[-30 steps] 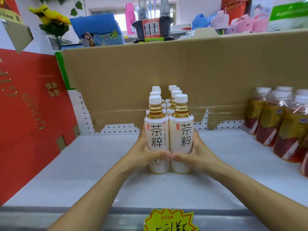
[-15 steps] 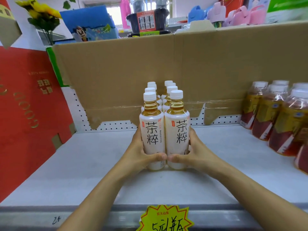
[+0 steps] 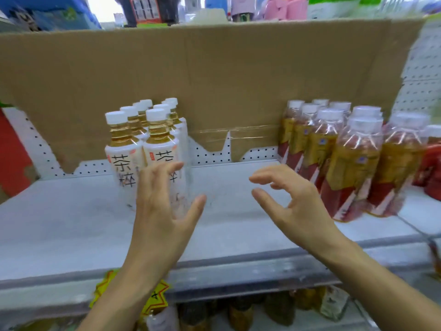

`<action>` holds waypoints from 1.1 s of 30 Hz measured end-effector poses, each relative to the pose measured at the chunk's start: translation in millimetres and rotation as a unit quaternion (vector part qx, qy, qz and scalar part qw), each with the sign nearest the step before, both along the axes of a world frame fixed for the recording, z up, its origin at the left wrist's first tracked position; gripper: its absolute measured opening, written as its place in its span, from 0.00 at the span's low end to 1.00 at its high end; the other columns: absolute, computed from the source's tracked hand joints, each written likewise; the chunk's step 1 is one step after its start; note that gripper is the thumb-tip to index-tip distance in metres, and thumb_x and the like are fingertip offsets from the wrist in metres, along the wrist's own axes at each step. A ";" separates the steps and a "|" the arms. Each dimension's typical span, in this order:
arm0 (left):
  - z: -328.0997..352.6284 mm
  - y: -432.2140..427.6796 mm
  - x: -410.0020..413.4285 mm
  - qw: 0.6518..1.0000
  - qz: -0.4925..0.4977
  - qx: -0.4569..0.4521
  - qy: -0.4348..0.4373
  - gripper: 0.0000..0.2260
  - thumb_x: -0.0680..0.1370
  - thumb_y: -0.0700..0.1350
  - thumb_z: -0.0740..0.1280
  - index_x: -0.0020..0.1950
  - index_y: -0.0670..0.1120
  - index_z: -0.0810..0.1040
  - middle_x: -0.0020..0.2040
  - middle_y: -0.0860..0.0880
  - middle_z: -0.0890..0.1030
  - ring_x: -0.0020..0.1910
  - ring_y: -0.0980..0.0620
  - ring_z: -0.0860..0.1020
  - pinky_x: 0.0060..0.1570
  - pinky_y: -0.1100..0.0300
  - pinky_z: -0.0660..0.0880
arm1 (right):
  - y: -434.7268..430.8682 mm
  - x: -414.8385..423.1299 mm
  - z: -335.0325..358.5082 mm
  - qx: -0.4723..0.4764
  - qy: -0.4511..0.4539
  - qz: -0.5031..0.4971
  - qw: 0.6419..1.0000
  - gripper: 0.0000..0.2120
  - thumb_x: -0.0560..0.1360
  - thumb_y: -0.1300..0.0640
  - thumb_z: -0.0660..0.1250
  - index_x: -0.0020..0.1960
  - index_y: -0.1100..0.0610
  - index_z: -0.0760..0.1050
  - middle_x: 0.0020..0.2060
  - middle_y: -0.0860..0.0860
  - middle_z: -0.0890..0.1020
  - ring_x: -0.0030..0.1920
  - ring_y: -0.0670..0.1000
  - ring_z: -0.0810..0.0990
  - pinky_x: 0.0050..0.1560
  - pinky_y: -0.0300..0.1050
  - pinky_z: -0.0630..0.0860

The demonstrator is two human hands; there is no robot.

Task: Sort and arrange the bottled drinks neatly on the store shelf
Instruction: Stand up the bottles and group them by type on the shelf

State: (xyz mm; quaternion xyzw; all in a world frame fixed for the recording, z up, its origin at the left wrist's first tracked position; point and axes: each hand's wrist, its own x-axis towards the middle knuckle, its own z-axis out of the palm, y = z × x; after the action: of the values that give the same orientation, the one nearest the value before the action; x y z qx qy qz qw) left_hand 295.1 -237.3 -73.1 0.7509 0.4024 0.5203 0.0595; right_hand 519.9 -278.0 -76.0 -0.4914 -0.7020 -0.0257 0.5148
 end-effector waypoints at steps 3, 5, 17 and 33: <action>-4.7 -21.6 60.2 0.996 -0.059 -0.061 -0.005 0.23 0.75 0.51 0.73 0.66 0.57 0.66 0.61 0.56 0.67 0.61 0.64 0.69 0.61 0.70 0.66 | -30.9 55.4 0.8 0.043 -0.022 -0.022 0.999 0.09 0.75 0.60 0.70 0.55 0.57 0.80 0.51 0.47 0.81 0.55 0.44 0.78 0.56 0.35 0.74; -9.5 -34.5 103.2 0.987 -0.098 -0.126 -0.013 0.28 0.74 0.51 0.74 0.69 0.59 0.64 0.63 0.58 0.67 0.63 0.69 0.67 0.60 0.78 0.64 | -51.6 96.1 3.6 0.083 -0.039 -0.045 0.995 0.10 0.74 0.61 0.71 0.55 0.59 0.80 0.52 0.50 0.80 0.56 0.49 0.78 0.57 0.41 0.75; -14.4 -33.0 258.4 0.937 -0.177 -0.300 -0.016 0.43 0.70 0.48 0.79 0.73 0.68 0.55 0.72 0.58 0.67 0.65 0.68 0.70 0.65 0.64 0.72 | -46.8 252.4 -7.3 -0.199 0.117 0.067 0.971 0.39 0.73 0.54 0.74 0.75 0.39 0.54 0.65 0.34 0.70 0.64 0.31 0.69 0.64 0.35 0.71; -16.0 12.0 271.2 0.938 -0.181 -0.294 -0.020 0.34 0.74 0.51 0.75 0.73 0.66 0.60 0.70 0.58 0.67 0.69 0.61 0.69 0.67 0.60 0.71 | 9.6 260.9 -11.5 -0.236 0.164 0.131 0.949 0.30 0.75 0.53 0.72 0.70 0.39 0.60 0.58 0.35 0.76 0.57 0.29 0.75 0.49 0.23 0.72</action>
State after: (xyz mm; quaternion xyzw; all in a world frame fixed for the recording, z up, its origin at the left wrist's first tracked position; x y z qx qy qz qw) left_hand 566.3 -225.3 -89.2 0.7496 0.3933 0.3743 0.3786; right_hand 780.8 -268.4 -87.5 -0.4998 -0.6521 0.2892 0.4913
